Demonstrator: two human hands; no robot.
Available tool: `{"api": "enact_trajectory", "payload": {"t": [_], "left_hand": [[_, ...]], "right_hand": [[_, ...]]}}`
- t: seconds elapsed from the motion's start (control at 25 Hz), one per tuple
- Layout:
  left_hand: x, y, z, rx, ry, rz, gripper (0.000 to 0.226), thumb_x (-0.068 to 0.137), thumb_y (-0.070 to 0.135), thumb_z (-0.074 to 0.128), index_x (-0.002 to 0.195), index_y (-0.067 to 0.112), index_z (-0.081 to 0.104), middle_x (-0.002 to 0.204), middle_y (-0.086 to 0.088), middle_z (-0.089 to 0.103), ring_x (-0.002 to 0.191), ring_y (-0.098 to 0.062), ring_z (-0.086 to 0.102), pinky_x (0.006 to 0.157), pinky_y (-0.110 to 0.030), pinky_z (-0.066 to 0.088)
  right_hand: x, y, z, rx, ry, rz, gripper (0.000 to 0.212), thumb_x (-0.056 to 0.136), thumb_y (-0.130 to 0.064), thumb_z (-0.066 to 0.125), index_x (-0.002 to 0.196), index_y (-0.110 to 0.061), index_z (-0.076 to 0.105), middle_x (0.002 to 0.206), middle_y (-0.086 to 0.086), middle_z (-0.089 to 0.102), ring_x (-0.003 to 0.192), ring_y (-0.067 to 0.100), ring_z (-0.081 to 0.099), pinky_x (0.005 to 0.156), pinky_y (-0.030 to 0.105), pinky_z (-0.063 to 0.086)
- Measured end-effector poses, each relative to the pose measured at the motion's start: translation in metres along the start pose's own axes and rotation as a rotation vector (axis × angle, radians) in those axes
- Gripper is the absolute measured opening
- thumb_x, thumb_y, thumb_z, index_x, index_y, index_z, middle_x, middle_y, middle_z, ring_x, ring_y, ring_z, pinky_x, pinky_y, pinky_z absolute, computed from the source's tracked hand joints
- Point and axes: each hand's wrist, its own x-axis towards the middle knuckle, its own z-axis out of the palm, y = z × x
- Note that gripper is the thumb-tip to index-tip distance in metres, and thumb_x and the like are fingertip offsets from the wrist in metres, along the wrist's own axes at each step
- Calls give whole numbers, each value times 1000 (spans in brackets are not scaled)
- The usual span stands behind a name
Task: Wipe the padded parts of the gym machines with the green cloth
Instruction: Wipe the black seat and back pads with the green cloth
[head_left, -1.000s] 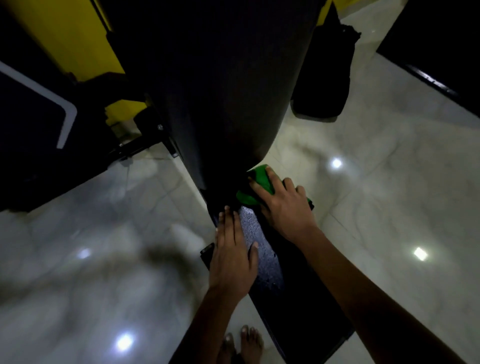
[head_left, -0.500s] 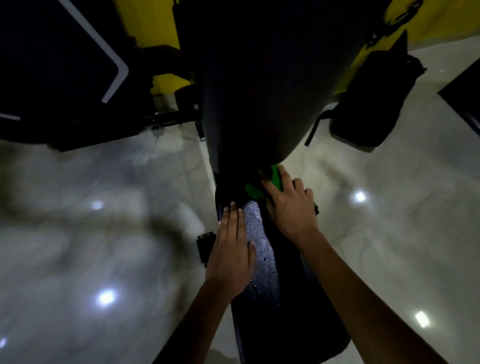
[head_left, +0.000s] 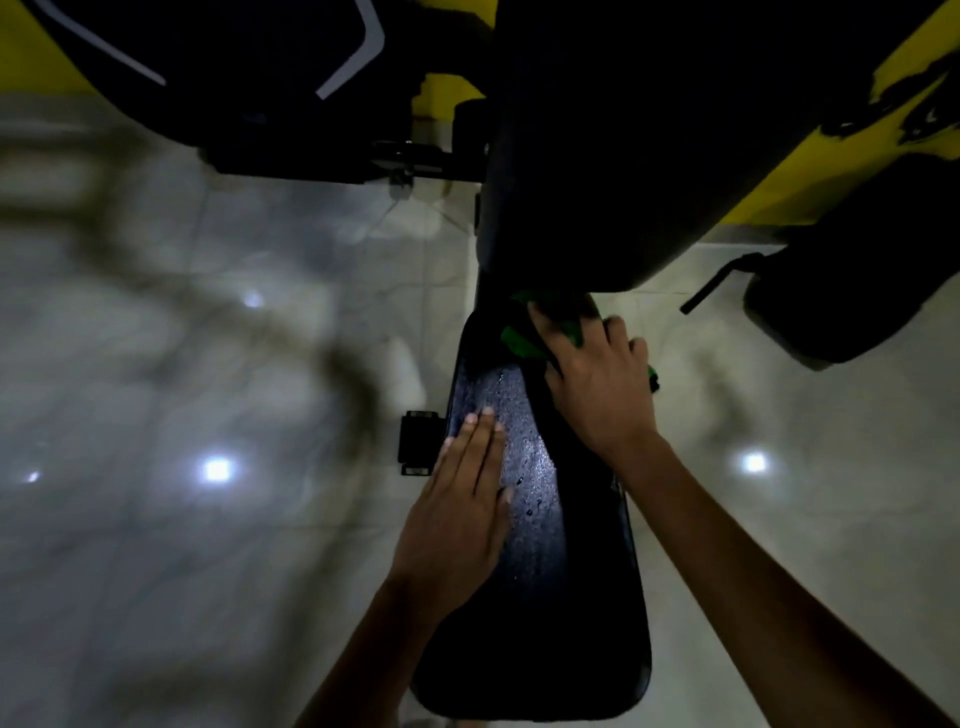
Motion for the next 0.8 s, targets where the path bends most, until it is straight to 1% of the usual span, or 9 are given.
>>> {"api": "enact_trajectory", "payload": {"t": [0.12, 0.28, 0.4, 0.44, 0.52, 0.6, 0.64, 0.72, 0.8], "left_hand": [[-11, 5, -2, 9, 22, -8, 54, 94, 24, 36, 142, -1, 33, 150, -17, 34, 142, -25, 23, 112, -37, 21], [-31, 14, -1, -7, 15, -16, 54, 94, 23, 36, 143, 1, 30, 151, -15, 34, 142, -24, 25, 112, -38, 24], [-35, 13, -2, 4, 17, -29, 54, 96, 24, 36, 144, 1, 31, 152, -14, 32, 143, -23, 24, 114, -38, 21], [-36, 14, -3, 2, 14, -23, 54, 96, 25, 36, 144, 1, 32, 152, -14, 32, 143, -23, 23, 114, -37, 20], [-37, 12, -5, 12, 14, -4, 54, 96, 26, 36, 144, 2, 31, 152, -13, 32, 143, -22, 23, 116, -34, 18], [-39, 11, -8, 14, 10, 14, 54, 96, 26, 36, 144, 3, 29, 151, -13, 34, 142, -22, 24, 117, -31, 16], [-40, 10, -8, 11, 7, 20, 53, 96, 26, 35, 144, 3, 29, 151, -13, 35, 142, -22, 25, 116, -32, 17], [-42, 10, -9, -1, 1, 20, 52, 97, 26, 33, 144, 3, 29, 150, -13, 36, 142, -23, 26, 115, -33, 20], [-45, 10, -9, -22, 2, 20, 51, 98, 26, 32, 144, 3, 30, 150, -12, 36, 142, -22, 26, 115, -32, 21]], "right_hand": [[-27, -4, -4, -30, -2, -92, 63, 77, -26, 67, 137, -23, 49, 134, 22, 49, 90, 37, 55, 68, 42, 45], [26, -18, 4, -65, 3, -146, 62, 71, -27, 72, 131, -27, 56, 119, 21, 60, 86, 38, 61, 70, 45, 49], [33, -25, 4, -54, 26, -124, 62, 71, -27, 72, 131, -28, 56, 120, 20, 59, 91, 38, 61, 73, 46, 50], [22, -25, 3, -29, 43, -163, 62, 71, -26, 71, 131, -28, 55, 125, 20, 57, 94, 38, 60, 76, 47, 50], [-5, -24, -4, -2, 27, -337, 58, 76, -26, 58, 133, -29, 53, 135, 19, 51, 98, 37, 56, 79, 46, 47], [-2, -18, -4, -26, 3, -480, 55, 78, -29, 46, 133, -32, 52, 137, 17, 51, 96, 36, 56, 76, 45, 48], [10, -17, -1, -33, -21, -471, 54, 77, -30, 51, 131, -33, 54, 135, 16, 53, 95, 37, 58, 73, 45, 49], [34, -24, 2, 9, -18, -295, 59, 69, -28, 69, 127, -32, 58, 132, 16, 56, 92, 40, 61, 70, 46, 51], [26, -37, -1, 30, 11, -206, 62, 67, -26, 70, 128, -32, 58, 134, 16, 54, 94, 39, 59, 75, 46, 48]]}}
